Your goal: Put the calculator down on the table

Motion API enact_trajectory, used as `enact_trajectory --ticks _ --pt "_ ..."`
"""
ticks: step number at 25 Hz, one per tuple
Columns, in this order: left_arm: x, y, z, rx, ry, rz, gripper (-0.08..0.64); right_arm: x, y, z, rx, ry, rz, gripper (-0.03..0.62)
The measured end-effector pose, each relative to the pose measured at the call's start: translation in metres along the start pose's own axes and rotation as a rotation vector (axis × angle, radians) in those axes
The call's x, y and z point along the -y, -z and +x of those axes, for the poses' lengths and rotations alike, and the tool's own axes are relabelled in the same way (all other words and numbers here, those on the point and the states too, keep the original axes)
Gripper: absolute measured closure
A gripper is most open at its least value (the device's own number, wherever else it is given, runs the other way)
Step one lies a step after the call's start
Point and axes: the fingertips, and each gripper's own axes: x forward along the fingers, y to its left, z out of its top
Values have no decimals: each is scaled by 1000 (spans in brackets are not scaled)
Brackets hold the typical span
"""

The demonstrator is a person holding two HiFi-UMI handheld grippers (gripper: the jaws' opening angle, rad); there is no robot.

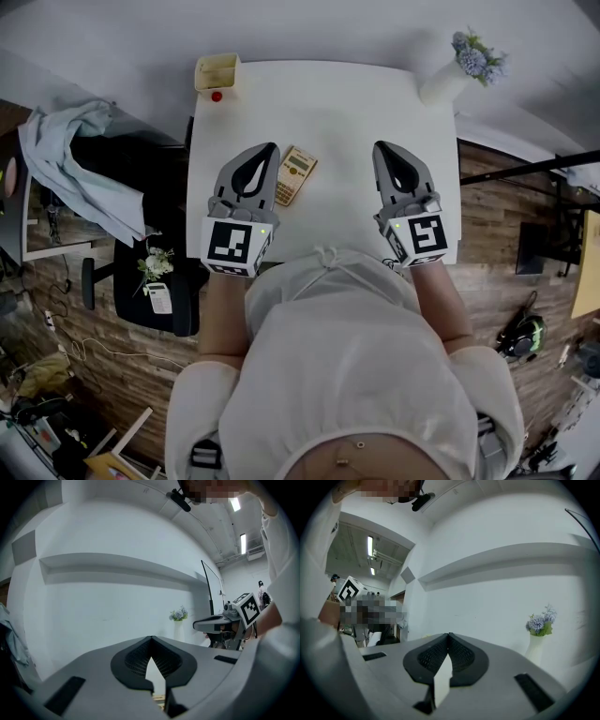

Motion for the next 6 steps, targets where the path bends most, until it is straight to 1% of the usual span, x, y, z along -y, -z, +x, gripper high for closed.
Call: enact_trajectory --ticks 6 --pt "-4 2 0 -3 16 6 541 -7 2 4 -12 -1 -13 589"
